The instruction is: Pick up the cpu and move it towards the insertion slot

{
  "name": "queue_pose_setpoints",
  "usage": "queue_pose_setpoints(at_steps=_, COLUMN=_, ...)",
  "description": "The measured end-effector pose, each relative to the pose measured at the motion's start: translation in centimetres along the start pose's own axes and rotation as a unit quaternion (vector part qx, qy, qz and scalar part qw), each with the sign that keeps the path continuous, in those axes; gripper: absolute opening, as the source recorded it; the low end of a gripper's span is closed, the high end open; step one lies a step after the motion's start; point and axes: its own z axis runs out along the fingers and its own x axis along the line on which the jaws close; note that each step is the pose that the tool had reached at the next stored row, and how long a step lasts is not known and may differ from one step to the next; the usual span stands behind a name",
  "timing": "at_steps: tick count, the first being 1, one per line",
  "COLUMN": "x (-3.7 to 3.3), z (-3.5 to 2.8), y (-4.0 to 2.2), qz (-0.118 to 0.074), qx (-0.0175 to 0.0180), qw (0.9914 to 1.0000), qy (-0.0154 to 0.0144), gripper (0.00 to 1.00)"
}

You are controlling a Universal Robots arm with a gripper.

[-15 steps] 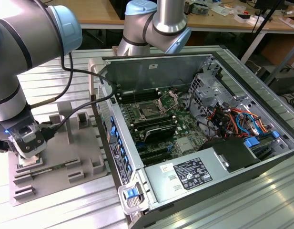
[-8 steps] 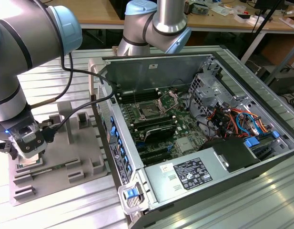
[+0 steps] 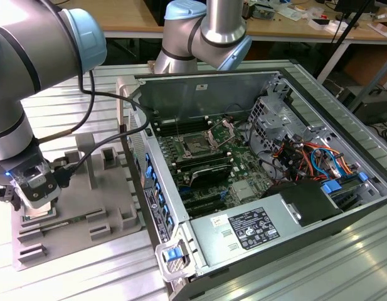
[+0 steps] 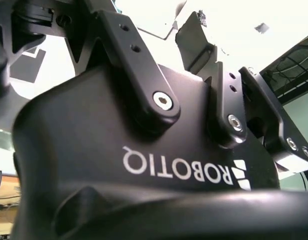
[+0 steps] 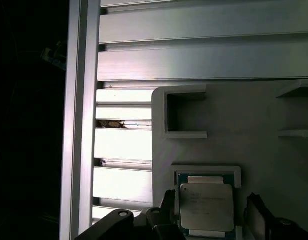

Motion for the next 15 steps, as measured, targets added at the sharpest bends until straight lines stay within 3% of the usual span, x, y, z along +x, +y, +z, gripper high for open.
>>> queue_pose_setpoints(at_steps=15, x=0.04, z=0.98, y=-0.08, qz=0.0, qx=0.0, qw=1.0, qy=0.0, gripper=0.66)
